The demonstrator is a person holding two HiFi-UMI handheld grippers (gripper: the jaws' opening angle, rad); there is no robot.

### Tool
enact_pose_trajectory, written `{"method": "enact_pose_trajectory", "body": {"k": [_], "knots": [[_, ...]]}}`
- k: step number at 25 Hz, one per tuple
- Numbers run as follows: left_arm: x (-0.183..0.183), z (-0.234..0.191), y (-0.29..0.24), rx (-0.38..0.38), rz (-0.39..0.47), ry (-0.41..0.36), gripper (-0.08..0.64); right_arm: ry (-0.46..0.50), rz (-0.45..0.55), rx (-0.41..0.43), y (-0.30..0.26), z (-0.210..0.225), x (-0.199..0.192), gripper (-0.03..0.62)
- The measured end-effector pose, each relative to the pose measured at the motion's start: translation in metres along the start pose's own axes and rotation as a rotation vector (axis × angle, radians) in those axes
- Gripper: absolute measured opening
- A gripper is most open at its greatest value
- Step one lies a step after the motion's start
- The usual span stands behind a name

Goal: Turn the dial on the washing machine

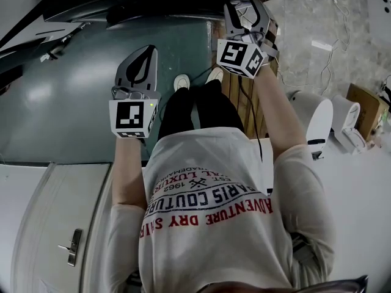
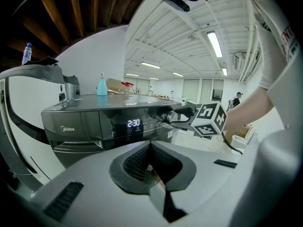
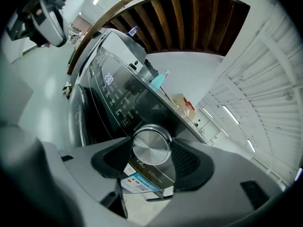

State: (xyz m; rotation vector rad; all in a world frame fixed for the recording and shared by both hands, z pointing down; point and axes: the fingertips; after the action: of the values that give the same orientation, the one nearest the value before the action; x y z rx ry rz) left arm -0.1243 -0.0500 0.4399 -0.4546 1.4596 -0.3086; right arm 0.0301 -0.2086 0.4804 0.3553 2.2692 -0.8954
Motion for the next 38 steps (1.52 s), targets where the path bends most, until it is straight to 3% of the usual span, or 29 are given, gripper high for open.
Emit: {"method": "enact_pose_trajectory", "body": {"k": [5,16,22,28,33,38], "knots": [[-0.001,0.001,0.001,-0.01,-0.005,-0.013,0.015,-0.089,0.007,0.019,-0.001,0.001,0.0,0.276],[0.002,-0.005,0.006,0.001,0.005,-0.025,0.015,-0.451,0.074,0.077,-0.001,0.007,0.002,0.275],[0.01,-0.012,0.015,0.006,0.02,-0.039,0.015,-0.399,0.077,0.053,0.007,0.012,0.011,0.275],[0.048,-0.021,0.021,0.01,0.098,-0.066,0.015,-0.499,0.112,0.096,0.046,0.016,0.031,0.271],[0.087,-0.024,0.04,0.006,0.193,-0.109,0.015,-0.586,0.183,0.113,0.095,0.016,0.06,0.207],[0.122,-0.027,0.066,0.004,0.283,-0.158,0.015,-0.599,0.28,0.096,0.14,0.026,0.098,0.124]]}}
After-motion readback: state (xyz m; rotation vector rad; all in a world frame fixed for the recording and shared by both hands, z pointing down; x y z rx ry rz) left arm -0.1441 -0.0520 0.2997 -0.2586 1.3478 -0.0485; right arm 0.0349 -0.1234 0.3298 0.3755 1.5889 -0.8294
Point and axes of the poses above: the fingertips, and each gripper's own axes: y backward along the fingers, z to its right, x out of its top, and after that the axes turned 12 degrees about x, right-handed
